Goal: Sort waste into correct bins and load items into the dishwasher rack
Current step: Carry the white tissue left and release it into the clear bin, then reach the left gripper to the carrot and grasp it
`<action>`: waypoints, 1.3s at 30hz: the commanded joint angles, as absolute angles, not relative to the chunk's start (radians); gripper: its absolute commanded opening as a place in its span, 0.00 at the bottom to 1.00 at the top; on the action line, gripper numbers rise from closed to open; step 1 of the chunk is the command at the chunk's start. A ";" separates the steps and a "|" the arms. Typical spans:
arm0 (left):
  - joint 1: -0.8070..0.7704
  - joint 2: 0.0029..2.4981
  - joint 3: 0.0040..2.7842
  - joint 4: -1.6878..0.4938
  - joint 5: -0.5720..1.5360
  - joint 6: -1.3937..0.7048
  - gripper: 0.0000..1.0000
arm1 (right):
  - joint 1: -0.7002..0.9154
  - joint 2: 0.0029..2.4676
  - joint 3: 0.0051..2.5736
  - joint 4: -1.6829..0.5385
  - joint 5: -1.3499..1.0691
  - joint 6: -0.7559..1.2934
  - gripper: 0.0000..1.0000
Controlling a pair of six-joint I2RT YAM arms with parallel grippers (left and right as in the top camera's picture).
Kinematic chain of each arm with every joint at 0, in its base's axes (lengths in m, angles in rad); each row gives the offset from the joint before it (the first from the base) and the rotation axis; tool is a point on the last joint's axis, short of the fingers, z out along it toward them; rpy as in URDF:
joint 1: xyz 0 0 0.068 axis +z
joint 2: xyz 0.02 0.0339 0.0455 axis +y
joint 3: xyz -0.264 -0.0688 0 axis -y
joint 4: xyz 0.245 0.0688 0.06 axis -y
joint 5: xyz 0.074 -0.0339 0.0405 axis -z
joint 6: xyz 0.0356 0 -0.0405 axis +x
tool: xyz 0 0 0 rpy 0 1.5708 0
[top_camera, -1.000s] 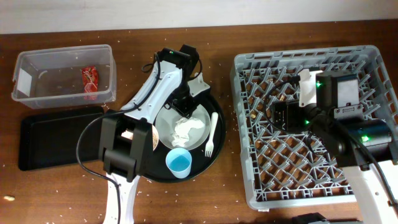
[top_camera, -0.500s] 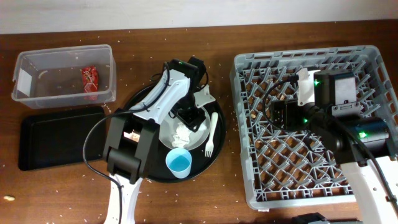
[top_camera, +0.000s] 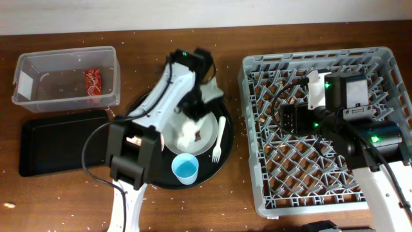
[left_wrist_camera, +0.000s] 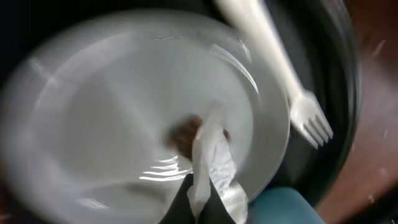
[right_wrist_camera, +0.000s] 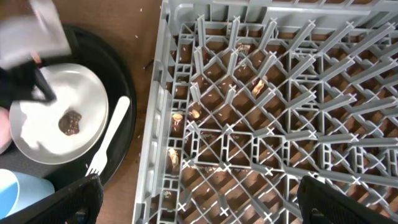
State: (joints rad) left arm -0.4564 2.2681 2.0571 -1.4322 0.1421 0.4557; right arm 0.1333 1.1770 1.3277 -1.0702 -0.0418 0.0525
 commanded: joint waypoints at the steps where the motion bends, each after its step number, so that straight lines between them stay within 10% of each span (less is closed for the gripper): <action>1: -0.389 2.253 2.364 -1.453 0.122 0.437 0.00 | 0.130 1.180 1.342 -1.066 -0.039 0.060 0.99; 22: 0.159 2.465 2.613 -1.238 -0.099 -0.017 0.01 | 0.130 1.180 1.342 -1.048 -0.036 0.069 0.99; 24: 0.163 2.480 2.613 -1.242 -0.099 -0.016 0.26 | 0.130 1.180 1.342 -1.048 -0.041 0.069 0.99; 26: 0.168 2.485 2.613 -1.239 -0.099 -0.022 0.99 | 0.130 1.180 1.342 -1.048 -0.041 0.069 0.99; 39: 0.073 2.380 2.934 -1.615 0.034 0.017 0.99 | 0.130 1.180 1.342 -1.040 -0.046 0.068 0.99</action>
